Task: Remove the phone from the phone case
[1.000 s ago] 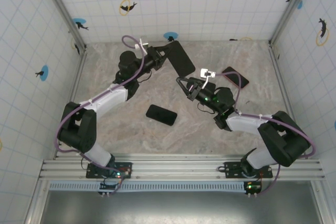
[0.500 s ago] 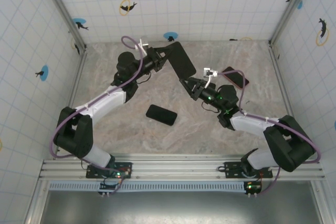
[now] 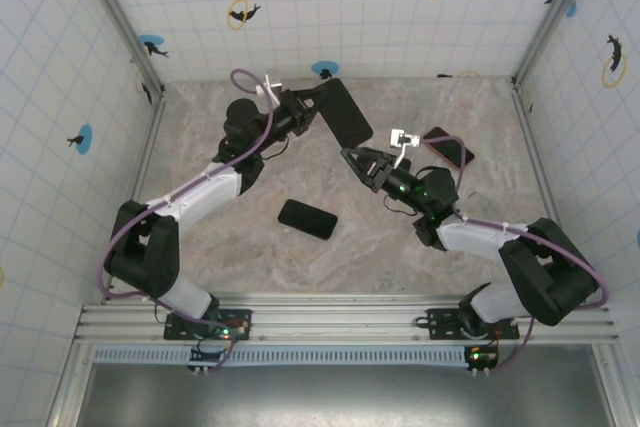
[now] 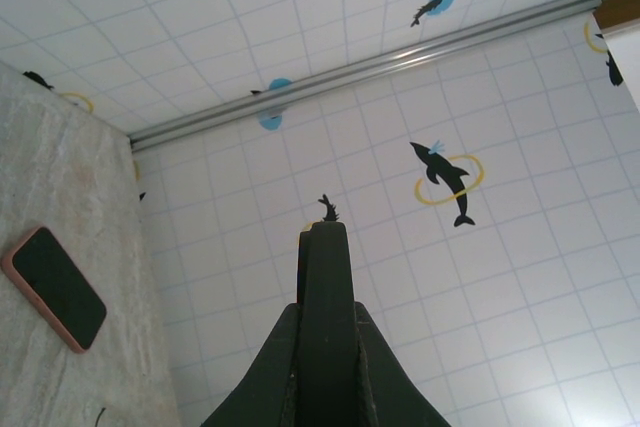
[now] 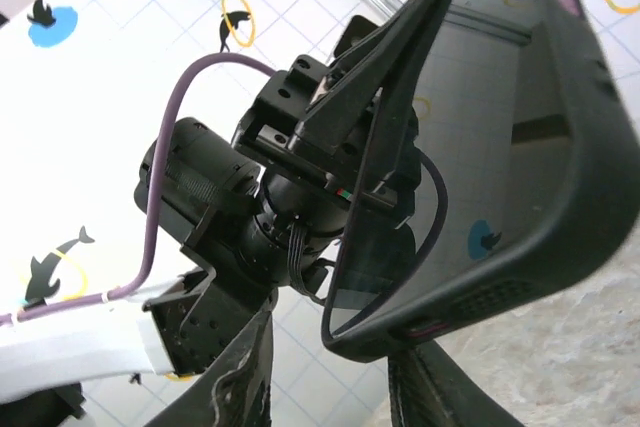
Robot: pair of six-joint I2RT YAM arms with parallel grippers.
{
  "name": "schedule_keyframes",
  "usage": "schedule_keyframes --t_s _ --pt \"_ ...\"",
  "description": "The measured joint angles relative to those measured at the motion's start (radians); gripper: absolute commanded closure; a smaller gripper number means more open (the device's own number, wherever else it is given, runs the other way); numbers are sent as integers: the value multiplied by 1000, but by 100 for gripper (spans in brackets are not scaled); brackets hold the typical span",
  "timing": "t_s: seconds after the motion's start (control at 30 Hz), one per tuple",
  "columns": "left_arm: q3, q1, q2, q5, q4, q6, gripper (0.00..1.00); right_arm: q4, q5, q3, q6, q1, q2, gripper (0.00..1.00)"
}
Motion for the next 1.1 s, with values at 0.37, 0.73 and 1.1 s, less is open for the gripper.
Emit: schedule_keyframes --t_s 0.37,0.73,1.1 --pt "0 -5 0 -1 8 -1 100 15 1 12 45 0 29 88" --pt "0 -6 0 -6 19 -28 100 -92 -13 21 -105 -8 -18 98" --pt "-4 -18 -5 -9 5 -46 100 -261 -13 22 -249 -39 -78 95"
